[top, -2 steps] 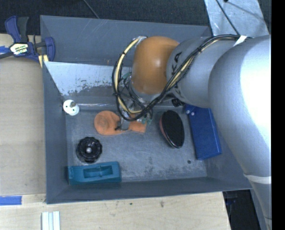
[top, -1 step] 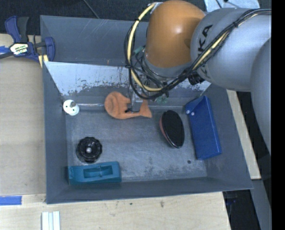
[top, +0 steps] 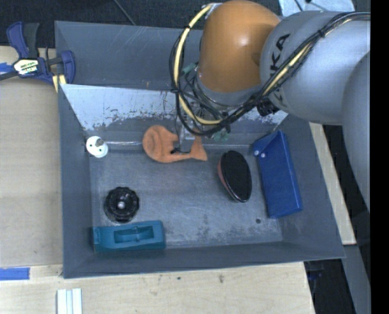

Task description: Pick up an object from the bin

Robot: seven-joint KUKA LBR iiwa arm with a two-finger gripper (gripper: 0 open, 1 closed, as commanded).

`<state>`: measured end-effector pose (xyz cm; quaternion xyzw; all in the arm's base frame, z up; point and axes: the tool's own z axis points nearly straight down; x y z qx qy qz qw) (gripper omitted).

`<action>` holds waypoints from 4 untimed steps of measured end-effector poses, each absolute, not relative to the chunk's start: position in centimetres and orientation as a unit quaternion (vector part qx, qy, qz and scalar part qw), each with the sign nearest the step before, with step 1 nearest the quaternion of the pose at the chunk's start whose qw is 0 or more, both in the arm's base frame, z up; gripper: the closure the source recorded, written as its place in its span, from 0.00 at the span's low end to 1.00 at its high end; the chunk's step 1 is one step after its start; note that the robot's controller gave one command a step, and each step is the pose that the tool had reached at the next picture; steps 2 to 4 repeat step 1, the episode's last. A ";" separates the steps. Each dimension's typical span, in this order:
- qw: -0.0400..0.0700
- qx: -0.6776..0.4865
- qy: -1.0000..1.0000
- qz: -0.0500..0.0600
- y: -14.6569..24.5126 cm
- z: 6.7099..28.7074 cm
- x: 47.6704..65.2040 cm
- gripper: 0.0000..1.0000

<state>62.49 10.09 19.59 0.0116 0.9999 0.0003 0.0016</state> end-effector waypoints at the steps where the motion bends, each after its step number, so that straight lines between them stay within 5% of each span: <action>1: -0.003 0.011 1.000 0.000 9.6 24.5 59.1 1.00; 4: -0.003 0.011 1.000 0.000 9.6 24.5 59.1 1.00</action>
Offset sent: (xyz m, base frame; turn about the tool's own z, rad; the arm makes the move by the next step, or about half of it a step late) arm -0.0053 -0.0071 0.0996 0.0298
